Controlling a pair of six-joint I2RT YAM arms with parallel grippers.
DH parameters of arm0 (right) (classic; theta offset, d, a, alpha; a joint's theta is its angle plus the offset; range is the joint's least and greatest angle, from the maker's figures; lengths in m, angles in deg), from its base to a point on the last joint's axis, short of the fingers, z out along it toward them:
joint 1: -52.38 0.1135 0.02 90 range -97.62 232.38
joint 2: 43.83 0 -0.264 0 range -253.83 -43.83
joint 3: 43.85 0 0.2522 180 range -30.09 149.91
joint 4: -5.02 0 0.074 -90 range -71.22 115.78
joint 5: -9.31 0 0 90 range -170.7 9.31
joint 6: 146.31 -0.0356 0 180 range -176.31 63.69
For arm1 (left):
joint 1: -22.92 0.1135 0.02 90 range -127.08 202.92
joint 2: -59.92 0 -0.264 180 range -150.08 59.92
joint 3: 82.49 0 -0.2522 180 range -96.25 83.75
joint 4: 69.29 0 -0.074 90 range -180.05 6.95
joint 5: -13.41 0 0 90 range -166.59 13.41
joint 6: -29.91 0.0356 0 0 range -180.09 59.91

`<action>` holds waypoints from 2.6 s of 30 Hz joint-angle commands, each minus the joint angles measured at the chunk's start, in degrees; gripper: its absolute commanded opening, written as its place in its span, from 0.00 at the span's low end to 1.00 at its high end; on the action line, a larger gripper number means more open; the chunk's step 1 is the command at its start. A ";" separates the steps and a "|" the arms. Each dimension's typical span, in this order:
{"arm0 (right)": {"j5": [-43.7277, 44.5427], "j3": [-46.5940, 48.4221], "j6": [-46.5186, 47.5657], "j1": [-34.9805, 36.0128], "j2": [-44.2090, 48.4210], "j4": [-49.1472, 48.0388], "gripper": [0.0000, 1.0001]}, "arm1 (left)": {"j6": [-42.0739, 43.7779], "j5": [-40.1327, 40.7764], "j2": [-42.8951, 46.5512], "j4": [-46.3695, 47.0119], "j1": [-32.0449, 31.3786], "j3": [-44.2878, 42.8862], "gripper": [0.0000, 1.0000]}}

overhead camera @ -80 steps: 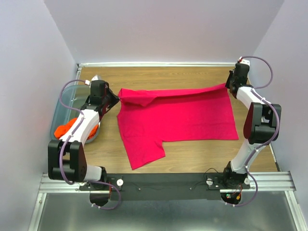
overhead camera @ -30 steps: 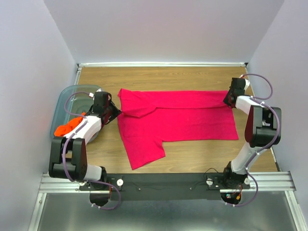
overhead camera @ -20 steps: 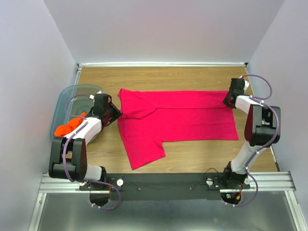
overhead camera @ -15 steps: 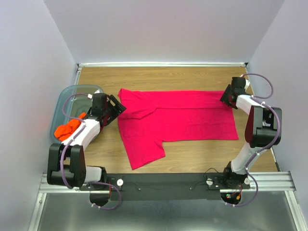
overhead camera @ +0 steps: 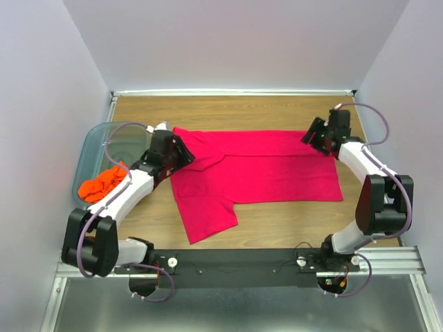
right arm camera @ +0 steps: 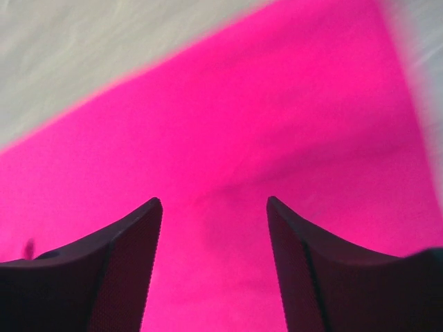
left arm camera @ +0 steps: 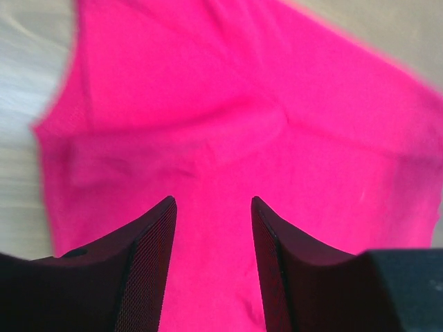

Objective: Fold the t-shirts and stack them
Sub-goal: Fold the tshirt

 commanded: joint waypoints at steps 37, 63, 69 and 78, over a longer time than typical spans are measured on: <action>-8.57 -17.02 -2.33 8.33 24.07 16.83 0.77 | -14.90 9.68 9.69 -16.42 -11.50 3.60 0.84; -11.47 23.23 -0.39 -7.67 -27.25 2.50 0.50 | 4.87 -5.44 -20.28 6.52 17.41 -7.39 0.72; -12.61 20.87 -1.44 -8.81 -30.85 0.31 0.48 | 5.40 -4.83 -20.63 6.35 14.97 -7.83 0.72; -6.99 14.97 -2.50 -14.96 -28.31 -1.19 0.48 | 6.02 -5.17 -24.41 6.88 12.85 -10.12 0.72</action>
